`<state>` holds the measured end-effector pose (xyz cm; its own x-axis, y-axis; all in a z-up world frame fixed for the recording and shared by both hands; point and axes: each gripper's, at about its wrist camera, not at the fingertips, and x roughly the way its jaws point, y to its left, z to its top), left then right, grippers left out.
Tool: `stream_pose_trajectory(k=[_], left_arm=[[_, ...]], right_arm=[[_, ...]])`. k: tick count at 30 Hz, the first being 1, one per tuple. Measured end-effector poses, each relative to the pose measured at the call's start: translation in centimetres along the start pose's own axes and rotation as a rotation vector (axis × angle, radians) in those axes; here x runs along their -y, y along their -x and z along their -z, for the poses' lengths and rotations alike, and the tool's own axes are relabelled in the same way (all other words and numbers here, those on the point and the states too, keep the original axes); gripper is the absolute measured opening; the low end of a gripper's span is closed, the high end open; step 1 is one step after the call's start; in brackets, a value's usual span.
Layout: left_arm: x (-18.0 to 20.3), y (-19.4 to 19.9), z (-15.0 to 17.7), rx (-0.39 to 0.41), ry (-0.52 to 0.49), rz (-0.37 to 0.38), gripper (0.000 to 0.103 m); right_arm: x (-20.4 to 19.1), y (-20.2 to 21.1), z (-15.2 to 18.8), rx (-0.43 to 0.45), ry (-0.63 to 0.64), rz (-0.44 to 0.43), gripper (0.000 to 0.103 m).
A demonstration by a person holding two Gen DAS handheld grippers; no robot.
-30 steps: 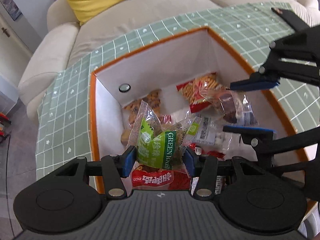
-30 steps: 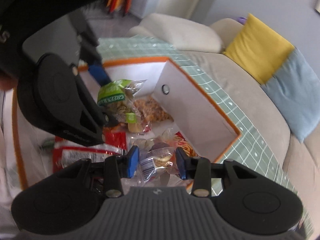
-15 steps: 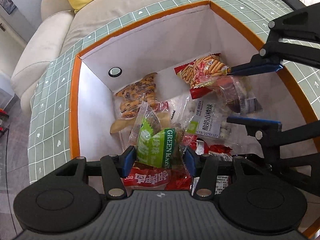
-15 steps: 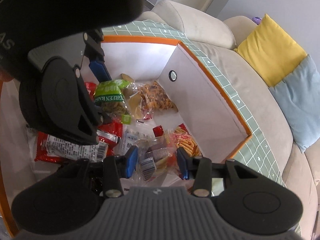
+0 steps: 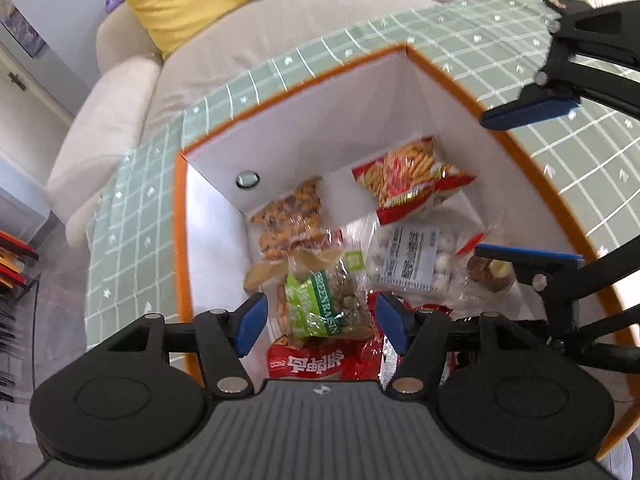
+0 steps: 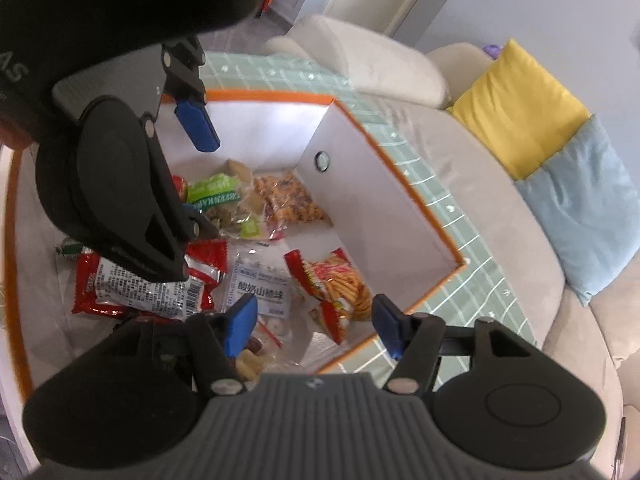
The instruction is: Organize snacks
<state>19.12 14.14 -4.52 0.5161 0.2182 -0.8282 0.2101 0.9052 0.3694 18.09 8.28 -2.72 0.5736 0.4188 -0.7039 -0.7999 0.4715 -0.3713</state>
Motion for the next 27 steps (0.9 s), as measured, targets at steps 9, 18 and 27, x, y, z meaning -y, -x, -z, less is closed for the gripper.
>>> stream_pose_trajectory(k=[9, 18, 27], left_arm=[[0.5, 6.1, -0.6, 0.140, 0.143, -0.025, 0.074], [2.8, 13.8, 0.4, 0.344, 0.263, -0.023, 0.082], [5.2, 18.7, 3.2, 0.474, 0.402, -0.037, 0.090]], right_arm=[[4.3, 5.6, 2.2, 0.019, -0.348, 0.052, 0.066], [6.4, 14.2, 5.7, 0.082, -0.640, 0.148, 0.088], [4.9, 22.2, 8.7, 0.178, -0.756, 0.275, 0.097]])
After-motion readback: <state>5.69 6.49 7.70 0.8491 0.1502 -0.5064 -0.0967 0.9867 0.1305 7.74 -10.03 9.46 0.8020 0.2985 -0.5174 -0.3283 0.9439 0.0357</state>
